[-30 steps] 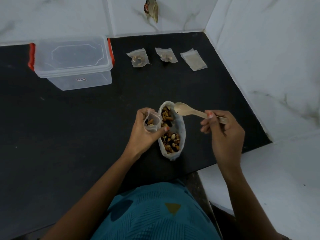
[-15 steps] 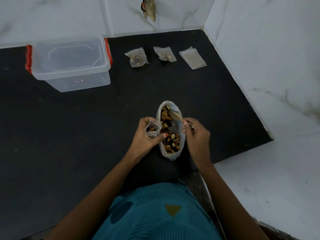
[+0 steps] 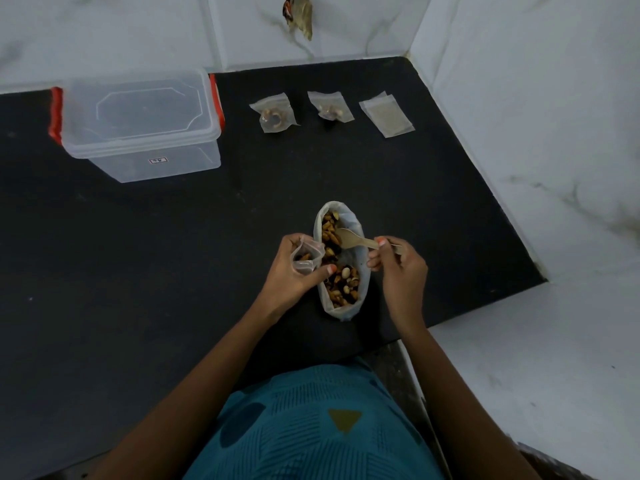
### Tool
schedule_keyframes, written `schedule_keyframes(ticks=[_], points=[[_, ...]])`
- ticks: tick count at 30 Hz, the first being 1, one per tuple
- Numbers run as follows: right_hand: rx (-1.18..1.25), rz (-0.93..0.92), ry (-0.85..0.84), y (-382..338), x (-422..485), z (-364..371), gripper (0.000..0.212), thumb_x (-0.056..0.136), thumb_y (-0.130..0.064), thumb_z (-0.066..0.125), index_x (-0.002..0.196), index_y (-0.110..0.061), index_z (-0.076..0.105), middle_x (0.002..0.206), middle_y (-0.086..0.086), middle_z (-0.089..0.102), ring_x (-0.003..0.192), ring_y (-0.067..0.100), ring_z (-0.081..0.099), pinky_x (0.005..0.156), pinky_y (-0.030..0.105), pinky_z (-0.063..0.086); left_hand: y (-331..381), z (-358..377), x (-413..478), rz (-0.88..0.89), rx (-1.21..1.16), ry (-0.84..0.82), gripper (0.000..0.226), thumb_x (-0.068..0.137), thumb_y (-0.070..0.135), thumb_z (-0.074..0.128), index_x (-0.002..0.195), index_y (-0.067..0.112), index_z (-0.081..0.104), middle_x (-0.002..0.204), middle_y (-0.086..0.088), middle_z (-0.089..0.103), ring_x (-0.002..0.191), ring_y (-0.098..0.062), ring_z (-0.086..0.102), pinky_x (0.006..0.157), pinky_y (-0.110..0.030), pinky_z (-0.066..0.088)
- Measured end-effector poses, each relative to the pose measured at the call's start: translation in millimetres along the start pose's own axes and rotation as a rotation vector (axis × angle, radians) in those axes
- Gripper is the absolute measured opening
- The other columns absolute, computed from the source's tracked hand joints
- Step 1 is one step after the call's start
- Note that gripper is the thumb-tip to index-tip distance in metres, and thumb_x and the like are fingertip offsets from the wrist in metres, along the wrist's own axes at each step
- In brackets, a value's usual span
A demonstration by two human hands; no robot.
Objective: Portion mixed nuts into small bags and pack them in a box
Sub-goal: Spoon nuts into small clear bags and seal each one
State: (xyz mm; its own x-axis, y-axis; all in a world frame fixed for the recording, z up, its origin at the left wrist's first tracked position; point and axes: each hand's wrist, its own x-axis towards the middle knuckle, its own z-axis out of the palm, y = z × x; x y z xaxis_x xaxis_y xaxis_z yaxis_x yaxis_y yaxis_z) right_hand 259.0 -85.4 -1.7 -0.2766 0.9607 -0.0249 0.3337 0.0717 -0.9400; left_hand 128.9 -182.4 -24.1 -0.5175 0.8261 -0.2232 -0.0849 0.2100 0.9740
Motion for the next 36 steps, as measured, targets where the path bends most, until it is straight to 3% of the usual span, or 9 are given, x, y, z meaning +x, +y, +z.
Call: schedule_keyframes(ticks=[4,13,18,23,26,29,33,36], points=[[0.043,0.037,0.035,-3,3,-7,0.014,0.094,-0.012,0.050,0.092,-0.006,0.062,0.067,-0.002,0.060,0.058,0.001,0.057,0.060,0.014,0.048,2,0,0,-0.007,-0.020,-0.009,0.045,0.076,0.002,0.070,0.110,0.011,0.042,0.103,0.012,0.053,0.094,0.011,0.054,0.083,-0.015,0.049],[-0.096,-0.125,-0.086,-6,-8,5,0.013,0.092,-0.006,0.050,0.097,-0.002,0.061,0.070,-0.009,0.056,0.063,-0.008,0.056,0.063,0.006,0.044,2,0,-1,-0.026,-0.056,-0.022,0.046,0.076,0.004,0.070,0.111,0.015,0.041,0.107,0.008,0.052,0.102,-0.002,0.055,0.088,-0.026,0.050],[-0.151,-0.158,-0.190,-6,-8,-6,0.011,0.092,-0.007,0.051,0.089,-0.014,0.059,0.069,-0.008,0.057,0.062,-0.004,0.056,0.062,0.009,0.045,3,0,-1,-0.033,-0.053,-0.015,0.044,0.076,0.004,0.070,0.109,0.016,0.043,0.107,0.010,0.052,0.101,0.002,0.053,0.086,-0.022,0.049],[-0.028,-0.010,-0.144,-5,-9,-4,0.013,0.093,-0.008,0.050,0.088,-0.013,0.061,0.067,-0.001,0.060,0.058,0.000,0.057,0.061,0.013,0.048,4,0,-1,-0.029,-0.046,-0.025,0.044,0.077,0.002,0.069,0.110,0.014,0.042,0.106,0.011,0.051,0.095,0.010,0.054,0.079,-0.011,0.049],[0.115,0.203,-0.074,-2,-6,-3,0.015,0.093,-0.011,0.050,0.084,-0.011,0.062,0.066,0.002,0.061,0.057,0.004,0.058,0.062,0.020,0.049,3,-1,-1,-0.029,-0.039,-0.030,0.045,0.077,0.001,0.069,0.111,0.012,0.042,0.105,0.010,0.051,0.090,0.020,0.053,0.077,-0.009,0.048],[0.222,0.358,-0.063,-1,-3,-9,0.016,0.093,-0.013,0.051,0.082,-0.010,0.063,0.065,0.004,0.061,0.058,0.009,0.057,0.061,0.023,0.048,4,-1,-2,-0.039,-0.044,-0.032,0.046,0.077,0.002,0.069,0.113,0.010,0.042,0.107,0.010,0.052,0.092,0.017,0.054,0.077,-0.010,0.049],[0.014,0.138,-0.136,-6,-2,-18,0.013,0.093,-0.011,0.050,0.086,-0.013,0.061,0.066,-0.001,0.060,0.055,0.000,0.056,0.058,0.014,0.047,6,-2,-3,-0.051,-0.046,-0.032,0.045,0.077,0.003,0.069,0.111,0.015,0.042,0.107,0.011,0.052,0.098,0.005,0.054,0.082,-0.018,0.049],[-0.099,-0.012,-0.204,-11,-4,-13,0.011,0.093,-0.010,0.050,0.089,-0.012,0.060,0.068,-0.004,0.059,0.059,-0.003,0.057,0.061,0.011,0.047,5,-2,-3,-0.048,-0.035,-0.035,0.045,0.077,0.003,0.069,0.109,0.018,0.042,0.107,0.011,0.052,0.098,0.005,0.054,0.081,-0.016,0.050]])
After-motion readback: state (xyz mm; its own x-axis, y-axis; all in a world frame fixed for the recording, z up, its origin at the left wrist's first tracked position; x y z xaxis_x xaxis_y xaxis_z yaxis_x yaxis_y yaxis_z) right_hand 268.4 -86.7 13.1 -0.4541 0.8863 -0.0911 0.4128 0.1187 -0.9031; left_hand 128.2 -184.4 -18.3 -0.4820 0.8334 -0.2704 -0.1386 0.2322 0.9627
